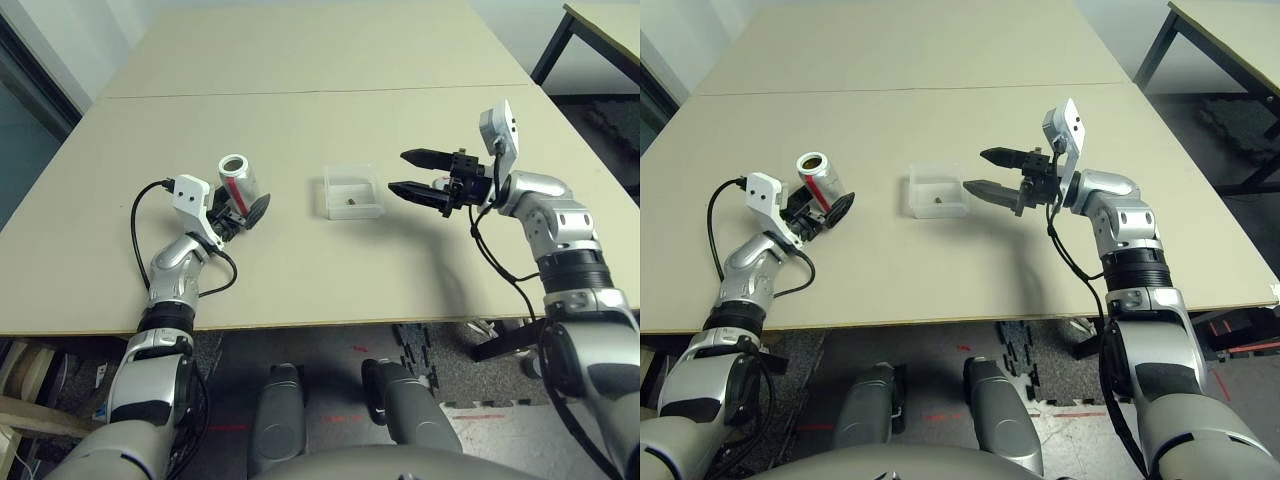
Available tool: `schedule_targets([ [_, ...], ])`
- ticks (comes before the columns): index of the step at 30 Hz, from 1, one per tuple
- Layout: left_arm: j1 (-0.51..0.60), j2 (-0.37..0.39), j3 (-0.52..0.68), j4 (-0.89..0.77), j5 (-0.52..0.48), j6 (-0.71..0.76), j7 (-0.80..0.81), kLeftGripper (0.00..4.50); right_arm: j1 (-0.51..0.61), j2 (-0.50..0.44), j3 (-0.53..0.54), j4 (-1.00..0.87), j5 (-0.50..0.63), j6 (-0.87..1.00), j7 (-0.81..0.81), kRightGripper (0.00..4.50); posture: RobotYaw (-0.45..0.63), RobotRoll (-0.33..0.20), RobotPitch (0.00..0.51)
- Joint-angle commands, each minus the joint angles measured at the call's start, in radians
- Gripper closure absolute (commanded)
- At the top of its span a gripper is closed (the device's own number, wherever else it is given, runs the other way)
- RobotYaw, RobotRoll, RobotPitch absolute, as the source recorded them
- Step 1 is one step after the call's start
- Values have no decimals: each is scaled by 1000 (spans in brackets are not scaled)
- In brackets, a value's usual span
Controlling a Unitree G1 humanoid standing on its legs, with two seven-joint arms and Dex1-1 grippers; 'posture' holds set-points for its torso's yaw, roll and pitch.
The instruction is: Pour the medicine from the bottle into the box.
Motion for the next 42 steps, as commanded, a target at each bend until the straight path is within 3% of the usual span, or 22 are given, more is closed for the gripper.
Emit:
schedule_targets([
  [1, 56, 19, 9, -62, -15, 34, 3, 16, 8, 2, 9, 2, 1, -11, 3, 0, -12, 0, 138],
  [6, 140, 25, 26, -181, -43, 74, 24, 16, 14, 4, 9, -1, 1, -12, 3, 0, -8, 0, 139],
  [15, 396, 6, 104, -585, -158, 219, 142, 16, 39, -21, -50, 17, 15, -25, -56, 0, 15, 0, 167],
  [22, 434, 27, 219, -748, -226, 308, 276, 16, 60, -10, -155, 120, -6, -120, -288, 0, 33, 0, 196],
  [30, 263, 118, 307, -518, -123, 219, 448, 16, 29, 49, -310, 326, -20, -343, -700, 0, 57, 0, 199],
  [42, 77, 213, 306, -85, -8, -1, 519, 16, -32, 14, -314, 551, -164, -556, -1111, 0, 15, 0, 161],
])
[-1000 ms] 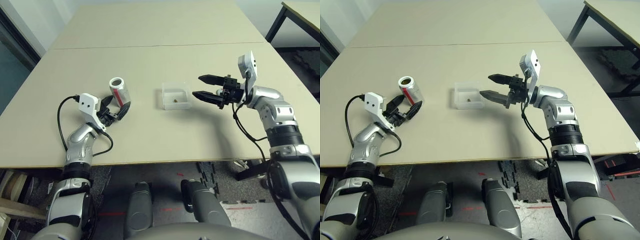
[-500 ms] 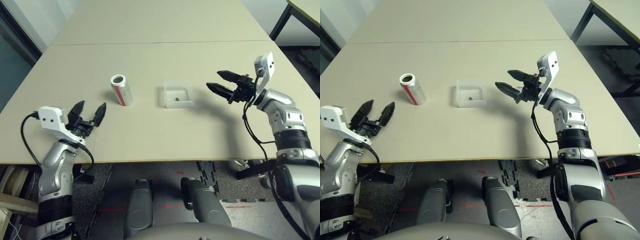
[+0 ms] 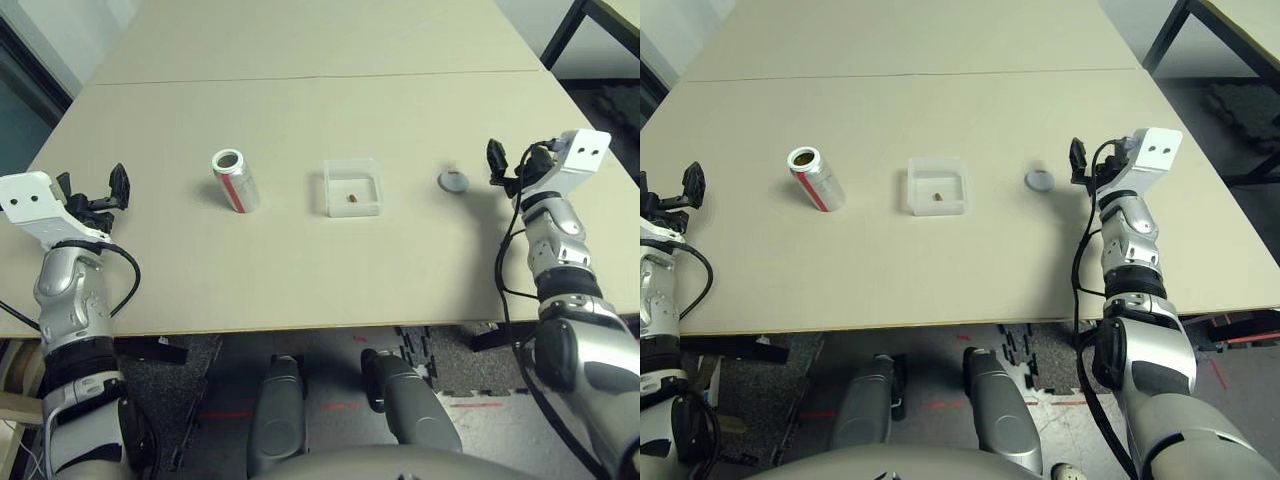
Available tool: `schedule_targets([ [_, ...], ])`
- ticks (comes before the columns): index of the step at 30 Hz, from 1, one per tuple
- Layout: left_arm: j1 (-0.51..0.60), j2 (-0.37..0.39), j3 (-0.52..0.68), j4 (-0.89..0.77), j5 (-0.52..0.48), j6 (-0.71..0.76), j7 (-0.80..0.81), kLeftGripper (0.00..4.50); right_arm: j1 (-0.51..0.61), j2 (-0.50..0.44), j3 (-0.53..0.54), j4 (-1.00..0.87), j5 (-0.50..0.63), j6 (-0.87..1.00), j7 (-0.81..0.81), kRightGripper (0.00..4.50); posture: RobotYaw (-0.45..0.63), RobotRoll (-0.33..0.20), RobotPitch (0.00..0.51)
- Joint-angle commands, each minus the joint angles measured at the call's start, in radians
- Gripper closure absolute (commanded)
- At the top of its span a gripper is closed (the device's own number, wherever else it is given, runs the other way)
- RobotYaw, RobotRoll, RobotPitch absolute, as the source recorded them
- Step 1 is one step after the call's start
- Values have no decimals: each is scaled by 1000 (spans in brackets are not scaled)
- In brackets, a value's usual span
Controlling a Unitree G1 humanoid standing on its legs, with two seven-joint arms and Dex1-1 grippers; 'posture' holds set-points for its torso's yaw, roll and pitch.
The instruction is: Pour the medicine from the bottle into the box.
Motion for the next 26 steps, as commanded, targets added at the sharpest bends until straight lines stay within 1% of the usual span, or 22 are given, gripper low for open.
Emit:
schedule_targets([
  [1, -32, 29, 2, 110, 26, -56, 17, 16, -12, -17, -3, 49, -37, -40, -95, 0, 15, 0, 161],
  [3, -54, 41, 0, 168, 34, -70, 29, 16, -11, -20, 3, 54, -54, -53, -132, 0, 9, 0, 163],
  [9, -95, 46, -14, 270, 50, -127, 40, 16, 20, -3, 5, 37, -47, -64, -117, 0, -12, 0, 163],
  [15, -122, 45, -27, 321, 55, -155, 49, 16, 60, 2, 11, -5, -47, -59, -107, 0, -23, 0, 165],
  [21, -155, 56, -35, 370, 50, -170, 44, 16, 108, 26, 15, -92, -51, -59, -123, 0, -37, 0, 157],
  [26, -175, 68, -39, 397, 47, -173, 34, 16, 143, 38, 31, -169, -78, -66, -153, 0, -36, 0, 164],
])
